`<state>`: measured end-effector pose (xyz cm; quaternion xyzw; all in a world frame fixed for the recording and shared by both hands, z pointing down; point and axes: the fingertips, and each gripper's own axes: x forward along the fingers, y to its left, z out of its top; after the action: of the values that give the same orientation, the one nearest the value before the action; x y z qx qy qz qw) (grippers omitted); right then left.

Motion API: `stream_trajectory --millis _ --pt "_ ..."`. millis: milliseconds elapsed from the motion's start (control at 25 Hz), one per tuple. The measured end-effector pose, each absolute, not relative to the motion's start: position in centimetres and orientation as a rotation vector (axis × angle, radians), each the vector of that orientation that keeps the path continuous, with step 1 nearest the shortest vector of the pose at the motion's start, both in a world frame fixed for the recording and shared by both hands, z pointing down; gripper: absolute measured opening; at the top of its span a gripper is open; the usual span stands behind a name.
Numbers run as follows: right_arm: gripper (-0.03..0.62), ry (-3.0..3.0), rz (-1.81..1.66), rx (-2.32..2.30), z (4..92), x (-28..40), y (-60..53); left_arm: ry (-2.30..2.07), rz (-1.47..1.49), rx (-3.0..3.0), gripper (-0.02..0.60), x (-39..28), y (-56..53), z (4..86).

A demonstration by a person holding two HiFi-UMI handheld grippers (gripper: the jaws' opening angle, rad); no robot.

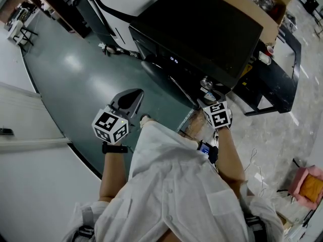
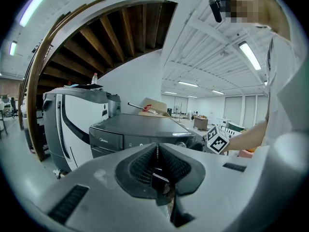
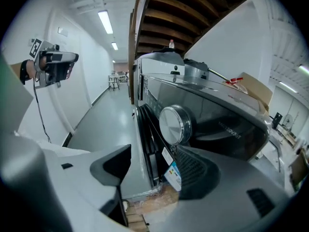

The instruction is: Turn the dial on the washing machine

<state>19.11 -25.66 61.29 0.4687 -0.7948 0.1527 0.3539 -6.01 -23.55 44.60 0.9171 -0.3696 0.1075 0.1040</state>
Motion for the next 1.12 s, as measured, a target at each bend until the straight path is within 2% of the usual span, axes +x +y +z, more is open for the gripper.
stream_trajectory --millis 80,160,240,440,760,920,1120 --pt "0.293 -2.057 0.403 1.188 61.7 18.7 -25.5 -1.088 0.316 2.705 0.017 -6.0 -23.5 44.6" --pt "0.258 -2.079 0.404 1.135 61.8 17.7 -25.2 -1.091 0.315 2.704 0.017 -6.2 -23.4 44.5" --pt "0.261 -2.113 0.371 1.083 61.3 16.1 -25.0 -1.1 0.314 2.701 0.017 -6.4 -23.4 44.4" --pt "0.258 -2.247 0.156 1.167 54.8 13.9 -27.3 -1.127 0.302 2.692 0.017 -7.4 -23.4 44.0" --pt "0.262 -2.063 0.031 1.168 56.2 17.3 -28.2 -1.108 0.304 2.698 0.017 -7.1 -23.2 44.3" --pt "0.282 -2.064 0.139 1.212 57.3 18.9 -26.7 -1.121 0.296 2.692 0.017 -7.3 -23.5 44.3" --pt "0.267 -2.085 0.225 1.203 58.2 18.8 -24.9 -1.095 0.304 2.704 0.017 -6.5 -23.5 44.6"
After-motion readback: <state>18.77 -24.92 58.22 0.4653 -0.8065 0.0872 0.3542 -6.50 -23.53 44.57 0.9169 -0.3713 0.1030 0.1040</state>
